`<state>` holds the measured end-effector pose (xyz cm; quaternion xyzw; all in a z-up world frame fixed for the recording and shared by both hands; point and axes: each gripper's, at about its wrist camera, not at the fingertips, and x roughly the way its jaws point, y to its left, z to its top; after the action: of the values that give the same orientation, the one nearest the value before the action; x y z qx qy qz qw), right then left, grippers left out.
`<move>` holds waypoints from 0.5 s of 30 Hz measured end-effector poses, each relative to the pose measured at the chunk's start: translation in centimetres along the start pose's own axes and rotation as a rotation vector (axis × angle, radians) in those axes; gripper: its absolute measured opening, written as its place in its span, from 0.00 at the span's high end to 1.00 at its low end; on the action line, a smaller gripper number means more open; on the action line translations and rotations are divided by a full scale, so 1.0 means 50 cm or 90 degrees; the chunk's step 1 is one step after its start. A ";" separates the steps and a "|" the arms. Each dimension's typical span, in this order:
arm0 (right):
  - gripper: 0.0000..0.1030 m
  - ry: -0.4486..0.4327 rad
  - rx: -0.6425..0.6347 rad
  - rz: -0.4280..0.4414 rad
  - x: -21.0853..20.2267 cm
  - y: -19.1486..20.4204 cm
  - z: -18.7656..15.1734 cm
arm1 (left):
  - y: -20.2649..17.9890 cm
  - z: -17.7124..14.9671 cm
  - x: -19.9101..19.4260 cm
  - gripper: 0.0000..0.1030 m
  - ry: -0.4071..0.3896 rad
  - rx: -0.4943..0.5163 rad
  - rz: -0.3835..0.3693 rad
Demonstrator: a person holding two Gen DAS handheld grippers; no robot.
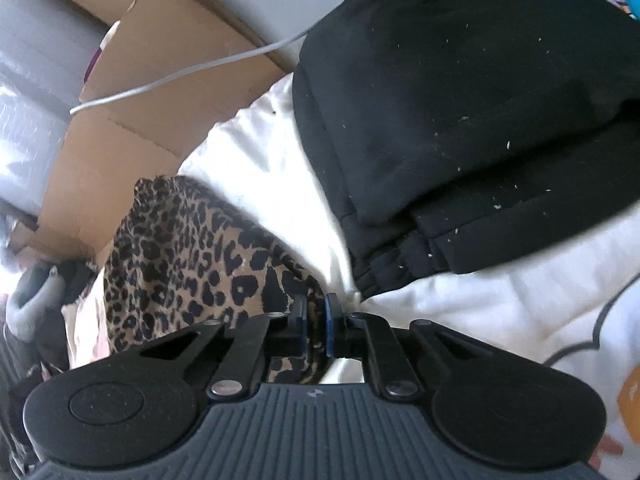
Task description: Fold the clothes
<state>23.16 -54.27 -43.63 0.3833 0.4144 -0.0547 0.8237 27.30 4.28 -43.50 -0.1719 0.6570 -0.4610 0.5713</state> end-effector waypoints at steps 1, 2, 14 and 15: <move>0.94 0.000 0.011 -0.001 -0.005 0.005 -0.001 | -0.008 0.006 -0.003 0.95 0.004 0.005 0.008; 0.95 -0.001 0.019 -0.002 -0.011 0.011 -0.002 | -0.018 0.012 -0.005 0.95 0.009 0.015 0.016; 0.95 -0.004 0.047 0.019 -0.090 0.079 -0.008 | -0.113 0.067 -0.058 0.95 0.017 0.065 0.081; 0.95 -0.003 0.053 0.019 -0.094 0.080 -0.011 | -0.118 0.070 -0.065 0.95 0.017 0.070 0.085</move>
<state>21.37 -52.16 -38.07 0.4231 0.4039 -0.0601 0.8089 29.67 2.27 -36.58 -0.0900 0.6481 -0.4594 0.6007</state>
